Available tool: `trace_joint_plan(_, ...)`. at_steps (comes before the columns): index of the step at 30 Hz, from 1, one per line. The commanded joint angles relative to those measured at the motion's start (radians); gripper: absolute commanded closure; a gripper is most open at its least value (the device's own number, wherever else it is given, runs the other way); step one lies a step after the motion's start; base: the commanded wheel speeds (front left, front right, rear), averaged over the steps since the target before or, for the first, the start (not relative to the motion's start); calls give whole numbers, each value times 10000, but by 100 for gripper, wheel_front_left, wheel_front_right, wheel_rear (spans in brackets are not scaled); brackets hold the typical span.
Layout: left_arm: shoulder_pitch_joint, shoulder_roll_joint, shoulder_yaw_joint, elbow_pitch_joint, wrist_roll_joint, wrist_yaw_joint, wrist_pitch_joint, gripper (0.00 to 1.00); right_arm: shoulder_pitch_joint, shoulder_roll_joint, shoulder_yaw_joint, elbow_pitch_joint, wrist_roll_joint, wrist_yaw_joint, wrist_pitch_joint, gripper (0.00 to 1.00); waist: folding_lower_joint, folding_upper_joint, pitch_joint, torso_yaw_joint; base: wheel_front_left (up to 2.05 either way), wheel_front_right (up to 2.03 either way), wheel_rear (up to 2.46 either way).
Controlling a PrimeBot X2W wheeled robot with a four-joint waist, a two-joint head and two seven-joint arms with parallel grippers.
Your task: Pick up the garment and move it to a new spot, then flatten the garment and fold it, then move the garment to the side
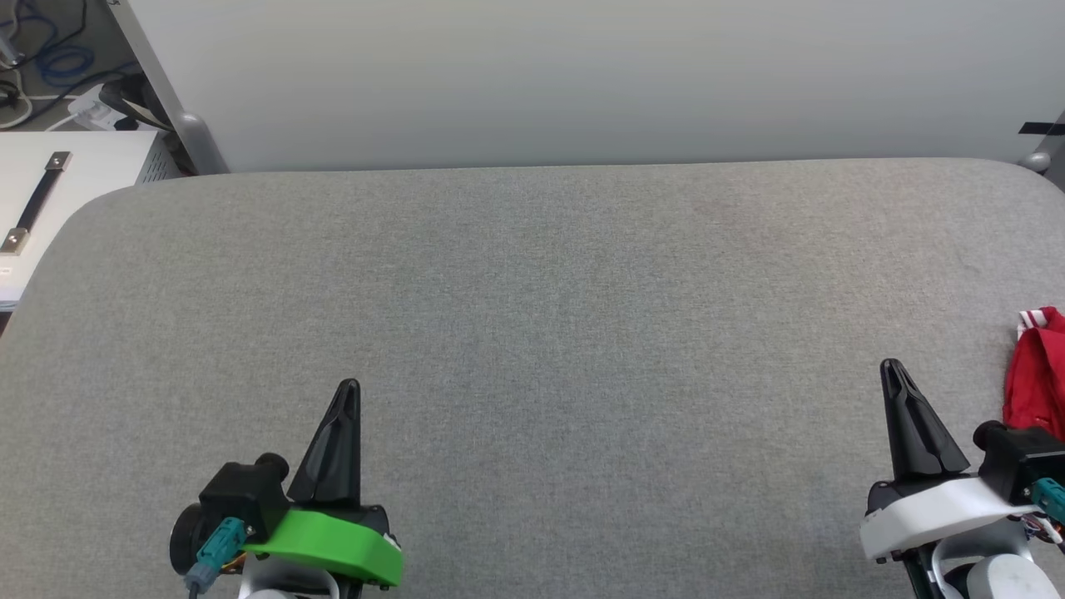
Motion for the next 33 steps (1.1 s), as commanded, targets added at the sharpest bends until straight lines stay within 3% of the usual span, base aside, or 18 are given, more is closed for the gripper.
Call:
trace_joint_plan(1,-8,-6,20,-34,85,48,83,100,15,50,-8,-50,-91,0,51,100,0,0,-4,0,0,0,0)
trace_joint_plan(33,-54,-38,159,-240,668,369,723,100,103,393,-63,-378,-696,-3,681,100,0,0,-89,-9,0,0,0)
